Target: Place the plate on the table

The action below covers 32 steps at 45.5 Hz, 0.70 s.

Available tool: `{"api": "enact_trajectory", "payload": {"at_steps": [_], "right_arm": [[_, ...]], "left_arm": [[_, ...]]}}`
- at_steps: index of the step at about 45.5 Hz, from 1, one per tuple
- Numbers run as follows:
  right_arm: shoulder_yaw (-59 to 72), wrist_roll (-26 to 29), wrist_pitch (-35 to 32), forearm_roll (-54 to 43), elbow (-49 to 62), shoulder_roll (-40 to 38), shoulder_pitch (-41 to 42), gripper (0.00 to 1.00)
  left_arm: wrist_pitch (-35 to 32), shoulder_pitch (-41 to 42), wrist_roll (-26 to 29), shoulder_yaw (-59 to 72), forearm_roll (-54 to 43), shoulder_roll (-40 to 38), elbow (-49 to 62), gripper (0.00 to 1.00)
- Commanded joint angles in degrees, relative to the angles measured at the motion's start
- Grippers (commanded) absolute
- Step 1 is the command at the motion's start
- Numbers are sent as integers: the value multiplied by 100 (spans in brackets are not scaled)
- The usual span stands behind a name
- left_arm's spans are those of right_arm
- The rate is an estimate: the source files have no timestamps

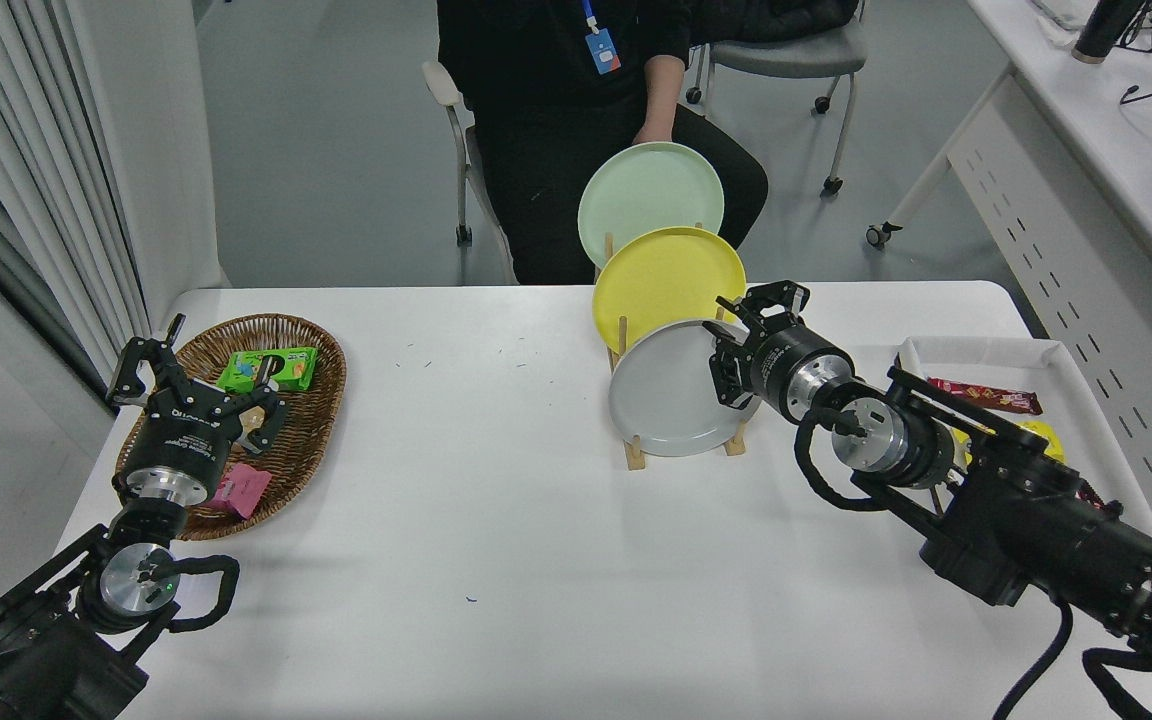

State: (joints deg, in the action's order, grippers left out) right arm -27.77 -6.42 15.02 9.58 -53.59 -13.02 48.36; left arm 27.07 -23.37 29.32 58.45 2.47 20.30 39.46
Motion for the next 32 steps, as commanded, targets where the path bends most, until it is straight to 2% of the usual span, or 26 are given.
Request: {"api": "enact_trajectory", "payload": {"at_steps": [1,32], "right_arm": [[-26,0,1,0,-11,1,-19,23],[-35,0,1,0,-20,1,-28,18]], "left_arm": [[0,8,3,0,-1,0,0,98],[0,8,-6,0,-1,0,0,98]]}}
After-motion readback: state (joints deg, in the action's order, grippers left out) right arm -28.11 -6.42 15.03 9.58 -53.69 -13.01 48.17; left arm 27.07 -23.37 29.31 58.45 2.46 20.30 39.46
